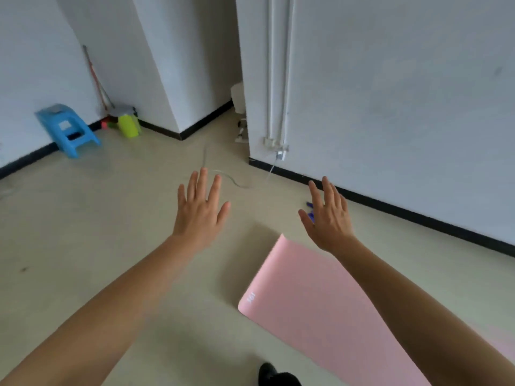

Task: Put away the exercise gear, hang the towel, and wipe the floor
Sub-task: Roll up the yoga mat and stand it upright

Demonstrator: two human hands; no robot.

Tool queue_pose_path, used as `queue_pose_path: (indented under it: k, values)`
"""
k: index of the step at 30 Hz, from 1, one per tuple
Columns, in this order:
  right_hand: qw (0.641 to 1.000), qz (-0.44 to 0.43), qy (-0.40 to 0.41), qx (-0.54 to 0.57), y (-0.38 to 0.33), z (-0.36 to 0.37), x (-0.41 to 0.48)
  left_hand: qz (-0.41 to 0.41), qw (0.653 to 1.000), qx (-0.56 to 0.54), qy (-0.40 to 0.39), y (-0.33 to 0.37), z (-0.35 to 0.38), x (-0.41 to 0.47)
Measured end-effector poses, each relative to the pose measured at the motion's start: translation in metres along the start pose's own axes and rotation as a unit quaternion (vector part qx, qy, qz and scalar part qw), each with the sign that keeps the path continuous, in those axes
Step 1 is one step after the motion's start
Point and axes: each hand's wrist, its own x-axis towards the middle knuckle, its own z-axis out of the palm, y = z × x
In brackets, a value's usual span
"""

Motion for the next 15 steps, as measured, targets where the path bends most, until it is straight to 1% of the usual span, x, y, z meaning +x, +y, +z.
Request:
queue_pose_path:
  k: [3,6,9,15]
  values:
    - [0.996,0.087,0.019,0.002,0.031,0.023,0.017,0.072,0.997,-0.004,-0.026,0.017,0.04,0.069]
    - [0.986,0.165,0.005,-0.006,0.052,0.055,0.035,0.127,0.99,0.009,-0.065,0.032,0.087,0.123]
    - [0.976,0.217,-0.01,-0.004,0.066,0.081,0.066,0.183,0.978,0.029,-0.095,0.038,0.122,0.175]
    - [0.947,0.319,-0.03,0.005,0.065,0.104,0.105,0.287,0.948,0.053,-0.124,0.047,0.154,0.283]
